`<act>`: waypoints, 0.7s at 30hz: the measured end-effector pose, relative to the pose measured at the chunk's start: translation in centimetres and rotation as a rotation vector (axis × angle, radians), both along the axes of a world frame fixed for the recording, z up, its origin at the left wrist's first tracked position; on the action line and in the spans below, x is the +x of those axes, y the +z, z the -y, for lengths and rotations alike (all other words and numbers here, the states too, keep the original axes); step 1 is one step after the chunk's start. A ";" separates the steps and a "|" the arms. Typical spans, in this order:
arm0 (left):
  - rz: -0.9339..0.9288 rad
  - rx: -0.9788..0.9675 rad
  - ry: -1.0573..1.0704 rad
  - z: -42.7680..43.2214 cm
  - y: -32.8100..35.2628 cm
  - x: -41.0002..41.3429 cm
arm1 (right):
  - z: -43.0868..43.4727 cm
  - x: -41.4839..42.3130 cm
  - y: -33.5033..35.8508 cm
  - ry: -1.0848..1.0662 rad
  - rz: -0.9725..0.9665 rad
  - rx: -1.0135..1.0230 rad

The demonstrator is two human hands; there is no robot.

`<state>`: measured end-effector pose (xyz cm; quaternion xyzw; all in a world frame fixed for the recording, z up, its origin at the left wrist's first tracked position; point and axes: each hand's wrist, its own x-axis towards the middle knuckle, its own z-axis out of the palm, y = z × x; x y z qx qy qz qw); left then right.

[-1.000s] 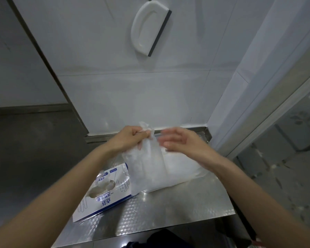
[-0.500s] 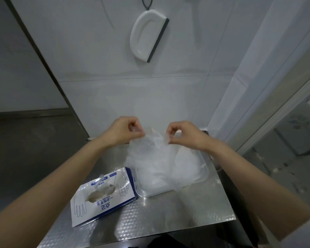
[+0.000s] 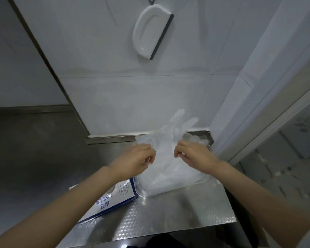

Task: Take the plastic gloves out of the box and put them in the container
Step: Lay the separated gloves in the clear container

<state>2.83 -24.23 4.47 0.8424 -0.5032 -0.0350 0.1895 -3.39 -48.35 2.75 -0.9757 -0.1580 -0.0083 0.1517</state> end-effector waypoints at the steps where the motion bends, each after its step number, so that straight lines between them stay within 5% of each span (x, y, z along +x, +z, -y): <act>1: 0.008 0.093 -0.012 0.1 -0.8 -0.2 | -0.1 -0.1 -0.8 -0.004 -0.053 -0.038; 10: -0.031 0.744 -0.045 2.1 -4.1 -0.7 | -0.5 -0.1 -3.5 -0.034 -0.445 -0.056; 17: -0.054 0.261 0.297 4.7 -4.5 -1.1 | -2.5 1.1 -2.6 -0.133 -0.058 0.113; 21: -0.084 0.471 0.308 6.2 -7.4 -1.2 | -3.4 2.2 -4.4 -0.104 -0.148 -0.077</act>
